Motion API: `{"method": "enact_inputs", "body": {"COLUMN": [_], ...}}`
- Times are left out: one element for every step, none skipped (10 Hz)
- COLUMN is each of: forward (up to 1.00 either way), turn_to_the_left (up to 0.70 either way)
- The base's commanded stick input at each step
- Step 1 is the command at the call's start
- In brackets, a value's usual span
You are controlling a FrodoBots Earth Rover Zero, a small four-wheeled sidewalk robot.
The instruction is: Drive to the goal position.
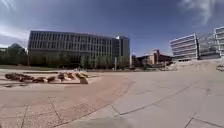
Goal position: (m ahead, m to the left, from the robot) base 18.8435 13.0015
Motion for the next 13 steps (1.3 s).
{"method": "enact_inputs", "body": {"forward": [0.5,0.5,0.5,0.5,0.5,0.5,0.5,0.5,0.5,0.5,0.5,0.5,0.5], "turn_to_the_left": [0.0,0.0,0.0,0.0,0.0,0.0,0.0,0.0,0.0,0.0,0.0,0.0,0.0]}}
